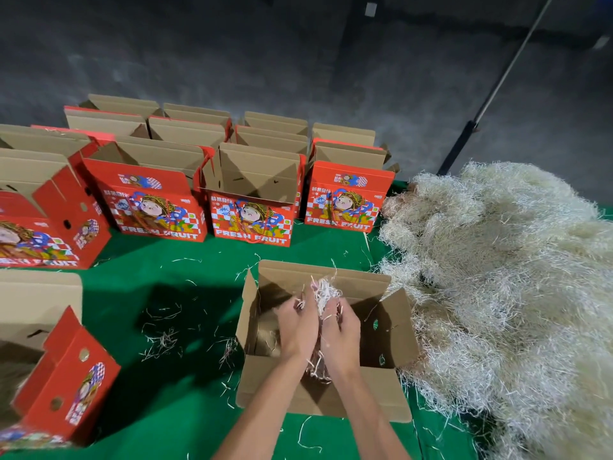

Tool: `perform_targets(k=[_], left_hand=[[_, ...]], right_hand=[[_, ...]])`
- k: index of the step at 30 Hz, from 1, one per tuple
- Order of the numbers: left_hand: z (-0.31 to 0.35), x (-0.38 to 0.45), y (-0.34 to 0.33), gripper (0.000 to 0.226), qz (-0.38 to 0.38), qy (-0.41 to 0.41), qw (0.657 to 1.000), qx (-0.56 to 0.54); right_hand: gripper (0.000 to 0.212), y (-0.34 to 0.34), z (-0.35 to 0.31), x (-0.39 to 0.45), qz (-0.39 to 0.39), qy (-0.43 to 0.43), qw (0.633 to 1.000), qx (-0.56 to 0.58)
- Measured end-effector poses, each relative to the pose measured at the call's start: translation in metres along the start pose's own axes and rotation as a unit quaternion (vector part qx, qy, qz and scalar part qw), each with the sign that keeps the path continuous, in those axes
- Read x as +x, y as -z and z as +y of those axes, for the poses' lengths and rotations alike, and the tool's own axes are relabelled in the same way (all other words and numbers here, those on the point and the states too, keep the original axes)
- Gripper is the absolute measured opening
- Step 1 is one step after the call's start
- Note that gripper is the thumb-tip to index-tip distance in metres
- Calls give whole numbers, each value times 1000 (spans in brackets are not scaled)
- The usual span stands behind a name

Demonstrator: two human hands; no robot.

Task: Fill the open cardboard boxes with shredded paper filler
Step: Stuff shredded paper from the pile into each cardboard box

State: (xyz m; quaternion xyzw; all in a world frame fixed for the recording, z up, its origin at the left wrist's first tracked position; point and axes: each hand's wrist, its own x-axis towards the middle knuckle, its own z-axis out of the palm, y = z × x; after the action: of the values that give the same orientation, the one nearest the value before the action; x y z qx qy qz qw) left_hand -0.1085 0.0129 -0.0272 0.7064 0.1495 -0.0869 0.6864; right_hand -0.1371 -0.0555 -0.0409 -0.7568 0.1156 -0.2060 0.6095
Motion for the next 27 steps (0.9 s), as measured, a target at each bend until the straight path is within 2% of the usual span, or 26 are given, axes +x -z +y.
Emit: perform_targets(k=[3,5,7,8,11,13,15,17,18,19,21,23,24,25,26,27], left_hand=[[-1,16,7,60,-10,91,995,-39],[0,26,10,48,-6,111,991,-68],[-1,33,14,33,-11,80,995,-66],[0,36,17,29,-11,53,997,-46],[-2,48,38,33,37,22,999,-9],[-5,51,48,34,62,35,997,5],[-8,47,48,41,47,31,998,23],[-9,44,47,59,24,65,998,1],[-7,43,47,60,9,79,997,-9],[-4,41,48,58,-10,74,997,-9],[3,35,47,55,-60,19,995,81],[1,29,44,70,-71,-71,976,194],[-1,26,42,71,-47,-111,968,221],[-1,22,38,66,-25,-136,966,220],[0,18,34,62,-17,-139,971,193],[-1,15,30,63,-22,-127,976,176]], right_hand=[[40,4,1,4,16,-132,990,37],[38,9,4,7,-6,-167,985,34],[37,11,3,12,-12,-201,979,34],[38,13,2,16,8,-227,973,47],[33,35,7,32,120,-307,938,110],[27,51,11,39,159,-295,935,113],[27,55,6,38,160,-276,944,88],[37,49,4,34,155,-295,939,82],[51,46,1,32,144,-324,929,105],[55,46,0,31,120,-342,920,149],[39,47,-4,32,61,-340,894,287],[34,46,-5,32,20,-355,857,374],[32,42,-6,31,-8,-350,865,361],[31,36,-6,30,-37,-331,891,309],[34,31,-4,29,-36,-313,915,251],[34,25,-5,27,-27,-307,922,235]])
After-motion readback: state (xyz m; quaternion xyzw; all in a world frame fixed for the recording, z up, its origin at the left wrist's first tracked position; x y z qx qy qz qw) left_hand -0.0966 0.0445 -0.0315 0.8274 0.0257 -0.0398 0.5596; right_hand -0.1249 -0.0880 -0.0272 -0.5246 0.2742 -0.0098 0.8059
